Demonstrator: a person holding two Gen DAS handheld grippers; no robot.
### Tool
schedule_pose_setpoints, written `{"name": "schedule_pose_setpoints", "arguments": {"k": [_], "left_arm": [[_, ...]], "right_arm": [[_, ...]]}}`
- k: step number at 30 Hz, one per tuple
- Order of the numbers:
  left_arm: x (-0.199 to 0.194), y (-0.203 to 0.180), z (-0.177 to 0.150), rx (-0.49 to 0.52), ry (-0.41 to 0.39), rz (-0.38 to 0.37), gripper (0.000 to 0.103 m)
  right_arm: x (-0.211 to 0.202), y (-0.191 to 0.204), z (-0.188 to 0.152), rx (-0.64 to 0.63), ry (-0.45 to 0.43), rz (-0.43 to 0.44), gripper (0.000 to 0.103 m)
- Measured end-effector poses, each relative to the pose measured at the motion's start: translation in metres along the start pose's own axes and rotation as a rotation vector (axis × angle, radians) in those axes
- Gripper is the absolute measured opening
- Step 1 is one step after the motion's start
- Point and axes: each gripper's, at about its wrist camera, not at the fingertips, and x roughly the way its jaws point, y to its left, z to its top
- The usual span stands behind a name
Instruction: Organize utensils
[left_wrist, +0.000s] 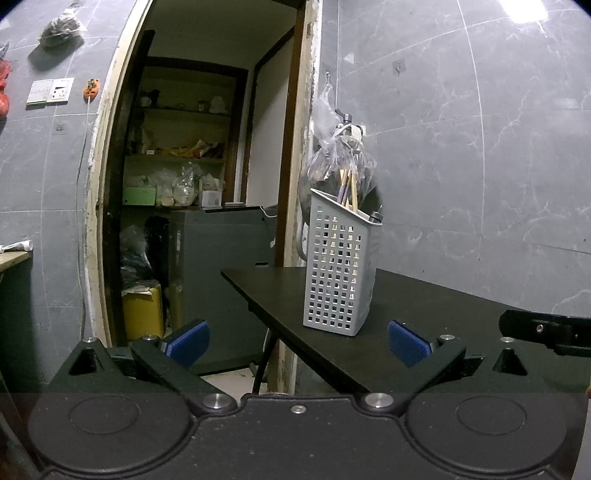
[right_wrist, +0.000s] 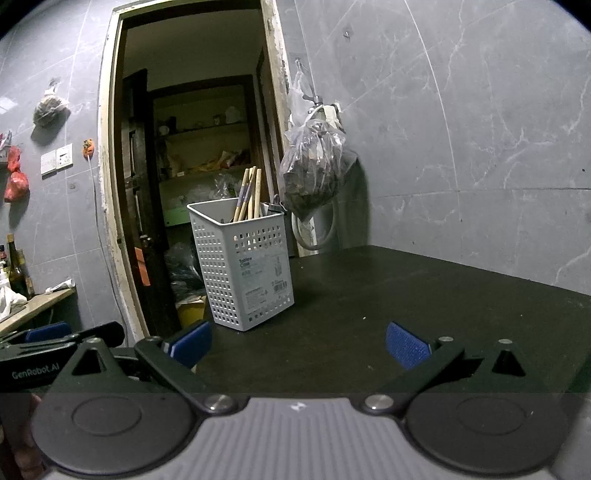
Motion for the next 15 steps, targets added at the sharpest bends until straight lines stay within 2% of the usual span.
{"name": "schedule_pose_setpoints", "arguments": {"k": [15], "left_arm": [[0.0004,-0.0004,-0.0002,0.001,0.002,-0.001,0.102]], "right_arm": [[0.0002,-0.0008,-0.0017,-0.004,0.003,-0.001,0.103]]}}
